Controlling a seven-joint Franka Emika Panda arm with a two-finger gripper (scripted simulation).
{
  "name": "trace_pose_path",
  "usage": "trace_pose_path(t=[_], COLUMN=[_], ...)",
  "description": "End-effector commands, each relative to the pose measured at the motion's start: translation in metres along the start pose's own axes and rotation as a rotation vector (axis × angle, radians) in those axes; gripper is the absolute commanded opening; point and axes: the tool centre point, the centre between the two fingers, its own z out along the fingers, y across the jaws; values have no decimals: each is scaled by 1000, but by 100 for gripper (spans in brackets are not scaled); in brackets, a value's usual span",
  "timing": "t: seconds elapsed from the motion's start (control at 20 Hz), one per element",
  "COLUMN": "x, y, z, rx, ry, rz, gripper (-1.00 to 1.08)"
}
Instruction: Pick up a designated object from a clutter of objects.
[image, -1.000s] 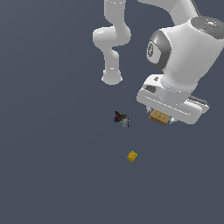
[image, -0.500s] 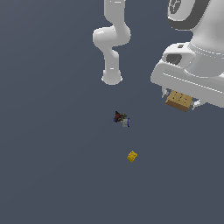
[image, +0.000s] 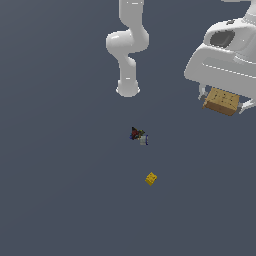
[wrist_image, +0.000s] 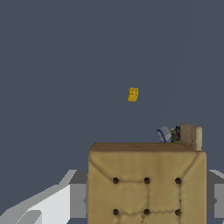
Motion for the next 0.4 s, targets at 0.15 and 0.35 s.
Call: trace_pose_path(t=[0.15,0.35], x=[0,0], y=[-4,-4], z=[-11,-11], rx=[0,0], ry=[0,0], rz=[0,0], gripper=[-100,-100])
